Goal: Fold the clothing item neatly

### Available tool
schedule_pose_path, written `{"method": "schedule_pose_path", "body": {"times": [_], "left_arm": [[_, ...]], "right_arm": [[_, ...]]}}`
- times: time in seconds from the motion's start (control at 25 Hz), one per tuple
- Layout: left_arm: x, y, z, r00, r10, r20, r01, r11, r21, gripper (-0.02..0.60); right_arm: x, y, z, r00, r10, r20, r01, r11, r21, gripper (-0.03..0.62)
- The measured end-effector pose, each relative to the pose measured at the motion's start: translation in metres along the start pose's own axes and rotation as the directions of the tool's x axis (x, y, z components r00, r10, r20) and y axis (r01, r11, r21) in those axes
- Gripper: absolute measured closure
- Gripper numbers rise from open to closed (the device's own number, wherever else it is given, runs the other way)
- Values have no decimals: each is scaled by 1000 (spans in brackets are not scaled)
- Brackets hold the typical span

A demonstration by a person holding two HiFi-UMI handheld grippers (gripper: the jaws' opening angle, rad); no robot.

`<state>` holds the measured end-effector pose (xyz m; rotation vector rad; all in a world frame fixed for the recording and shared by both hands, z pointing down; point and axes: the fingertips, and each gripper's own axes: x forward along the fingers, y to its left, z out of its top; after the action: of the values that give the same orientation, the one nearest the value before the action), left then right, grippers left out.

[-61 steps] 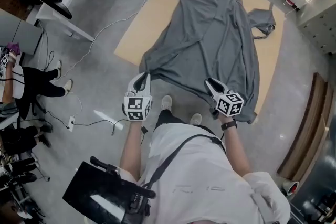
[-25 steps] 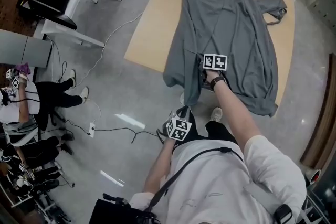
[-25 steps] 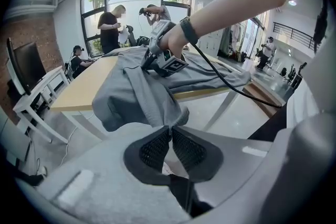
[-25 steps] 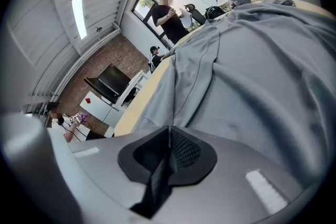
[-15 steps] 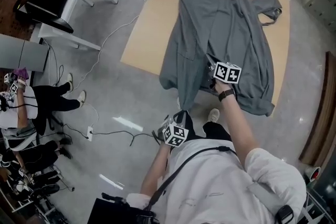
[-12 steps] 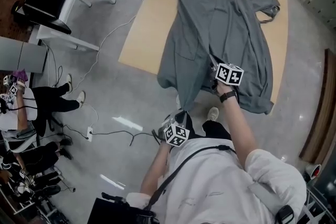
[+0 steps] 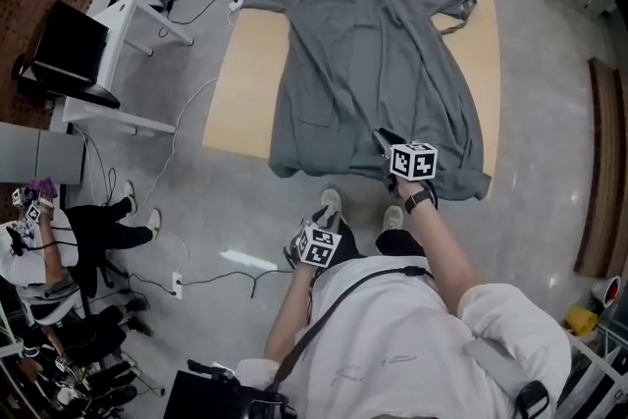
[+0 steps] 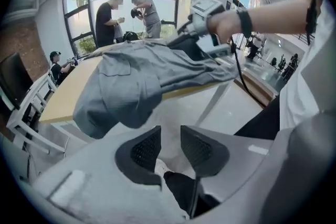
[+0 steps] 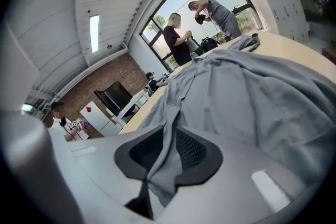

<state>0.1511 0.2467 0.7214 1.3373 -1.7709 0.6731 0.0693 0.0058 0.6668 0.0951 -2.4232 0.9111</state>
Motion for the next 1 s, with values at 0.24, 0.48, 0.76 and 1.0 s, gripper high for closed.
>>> {"method": "schedule_pose_path", "body": {"times": [0.24, 0.48, 0.76, 1.0], "left_arm": [[-10, 2, 99, 984, 18, 176, -2, 996, -89, 472], [5, -30, 191, 962, -21, 273, 25, 1000, -13, 516], [30, -62, 259, 952, -102, 288, 100, 995, 21, 580], [70, -60, 309, 952, -179, 248, 154, 981, 118, 580]], "right_arm": [[-103, -36, -16, 998, -6, 62, 3, 999, 37, 530], [-185, -79, -19, 983, -61, 173, 40, 992, 120, 543], [-225, -124, -13, 948, -181, 263, 144, 978, 153, 554], [-235, -149, -4, 923, -270, 275, 230, 958, 169, 554]]}}
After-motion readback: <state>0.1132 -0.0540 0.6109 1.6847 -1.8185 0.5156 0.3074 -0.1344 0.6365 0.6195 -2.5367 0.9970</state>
